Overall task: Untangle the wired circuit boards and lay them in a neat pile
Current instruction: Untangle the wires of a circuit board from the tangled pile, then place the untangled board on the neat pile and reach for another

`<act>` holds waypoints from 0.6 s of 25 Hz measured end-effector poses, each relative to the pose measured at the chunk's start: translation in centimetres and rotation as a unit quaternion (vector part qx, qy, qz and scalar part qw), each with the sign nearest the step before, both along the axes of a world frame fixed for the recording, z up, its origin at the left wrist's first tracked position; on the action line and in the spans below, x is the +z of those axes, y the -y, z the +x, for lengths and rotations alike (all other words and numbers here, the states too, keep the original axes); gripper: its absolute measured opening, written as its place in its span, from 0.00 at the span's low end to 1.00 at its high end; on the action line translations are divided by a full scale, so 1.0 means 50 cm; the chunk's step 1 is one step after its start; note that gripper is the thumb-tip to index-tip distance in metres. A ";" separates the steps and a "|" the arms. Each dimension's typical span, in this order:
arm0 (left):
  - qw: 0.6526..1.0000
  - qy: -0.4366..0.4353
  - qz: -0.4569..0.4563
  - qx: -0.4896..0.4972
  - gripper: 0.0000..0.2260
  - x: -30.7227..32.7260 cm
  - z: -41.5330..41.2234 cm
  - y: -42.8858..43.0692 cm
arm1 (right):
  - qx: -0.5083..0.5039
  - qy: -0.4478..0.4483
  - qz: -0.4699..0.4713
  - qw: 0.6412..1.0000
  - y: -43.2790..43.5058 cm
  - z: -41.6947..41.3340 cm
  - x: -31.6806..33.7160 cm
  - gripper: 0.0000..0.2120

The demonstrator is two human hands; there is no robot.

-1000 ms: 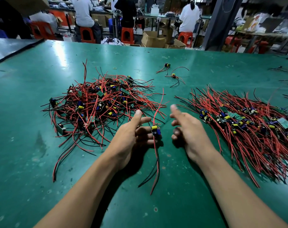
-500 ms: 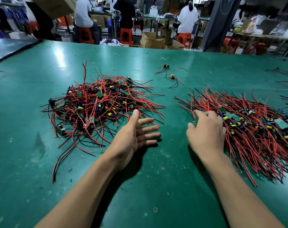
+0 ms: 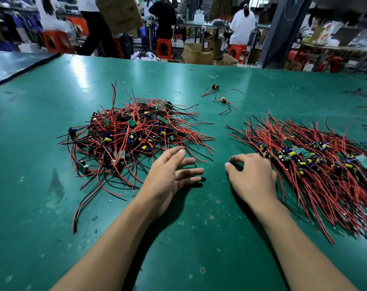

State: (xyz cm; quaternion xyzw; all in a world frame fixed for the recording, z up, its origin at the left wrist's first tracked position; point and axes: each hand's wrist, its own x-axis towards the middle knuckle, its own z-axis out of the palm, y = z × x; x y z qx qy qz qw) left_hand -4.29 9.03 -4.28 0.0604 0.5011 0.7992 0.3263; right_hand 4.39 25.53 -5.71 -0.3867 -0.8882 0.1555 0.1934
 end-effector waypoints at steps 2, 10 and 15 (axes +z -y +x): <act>1.000 -0.001 0.004 0.007 0.10 0.000 -0.002 -0.001 | -0.015 0.003 -0.001 1.000 -0.004 0.001 -0.005 0.13; 0.929 -0.260 -0.213 0.156 0.09 -0.029 -0.030 0.003 | 0.156 -0.096 -0.001 0.983 0.041 -0.026 -0.028 0.07; 0.938 -0.249 -0.236 0.051 0.14 -0.035 -0.055 0.002 | 0.200 -0.129 -0.039 0.970 0.047 -0.032 -0.028 0.05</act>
